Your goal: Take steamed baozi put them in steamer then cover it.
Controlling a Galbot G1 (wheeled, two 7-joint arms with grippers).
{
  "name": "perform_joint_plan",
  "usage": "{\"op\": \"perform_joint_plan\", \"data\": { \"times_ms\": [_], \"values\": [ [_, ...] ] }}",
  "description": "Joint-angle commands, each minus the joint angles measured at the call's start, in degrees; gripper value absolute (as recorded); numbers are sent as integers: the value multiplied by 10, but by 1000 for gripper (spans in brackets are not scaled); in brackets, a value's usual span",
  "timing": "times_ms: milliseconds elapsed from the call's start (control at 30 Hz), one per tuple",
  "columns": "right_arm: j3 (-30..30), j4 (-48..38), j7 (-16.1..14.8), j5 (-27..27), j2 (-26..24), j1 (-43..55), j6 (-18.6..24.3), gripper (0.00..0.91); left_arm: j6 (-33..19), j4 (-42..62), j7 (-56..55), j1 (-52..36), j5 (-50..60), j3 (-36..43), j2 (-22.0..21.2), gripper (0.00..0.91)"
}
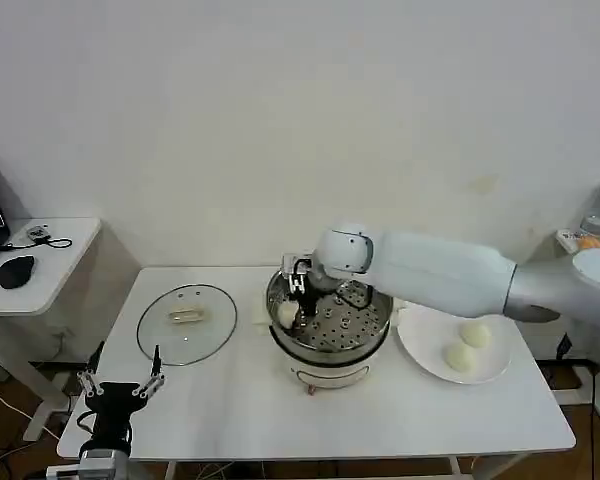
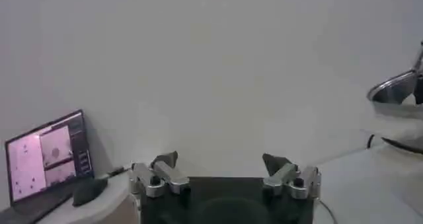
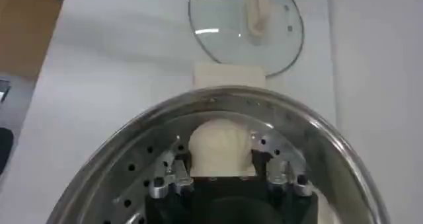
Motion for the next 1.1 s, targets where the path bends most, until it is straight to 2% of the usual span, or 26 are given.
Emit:
{"op": "perform_joint_plan", "data": {
  "times_ms": [33, 200, 400, 467, 500, 567, 700, 800, 867, 933, 967, 1100],
  "values": [
    [0, 12, 1, -3, -12, 12, -9, 907, 0, -2, 0, 2, 1, 1, -1, 907],
    [1, 49, -20, -8, -72, 74, 4, 907, 0, -3, 0, -1, 2, 5, -2, 907],
    [13, 103, -91, -74, -191, 136, 68, 907, 0, -4, 1, -3, 1, 9, 0, 907],
    [18, 123, -118, -102, -239, 148, 92, 907, 0, -5, 1, -3, 1, 11, 1, 907],
    [19, 137, -135, -118, -282, 152, 115, 907, 0, -5, 1, -3, 1, 12, 1, 907],
    [22, 160, -153, -138, -343, 149, 136, 907, 0, -5, 1, -3, 1, 14, 2, 907],
    [62, 194, -182, -204, -435, 97, 175, 907, -1, -7, 2, -1, 2, 18, 3, 907],
    [71, 201, -189, -250, -483, 50, 203, 907, -3, -7, 2, 1, 2, 20, 4, 907],
    [91, 198, -190, -270, -498, 17, 214, 907, -3, -7, 2, 2, 4, 23, 4, 907],
    [138, 190, -188, -295, -512, -38, 230, 907, -4, -7, 2, 3, 6, 25, 3, 907],
    [186, 182, -183, -315, -515, -67, 239, 907, -4, -8, 2, 3, 7, 26, 3, 907],
    [273, 157, -171, -342, -513, -203, 262, 907, -4, -6, 2, 5, 11, 27, 0, 907]
  ]
}}
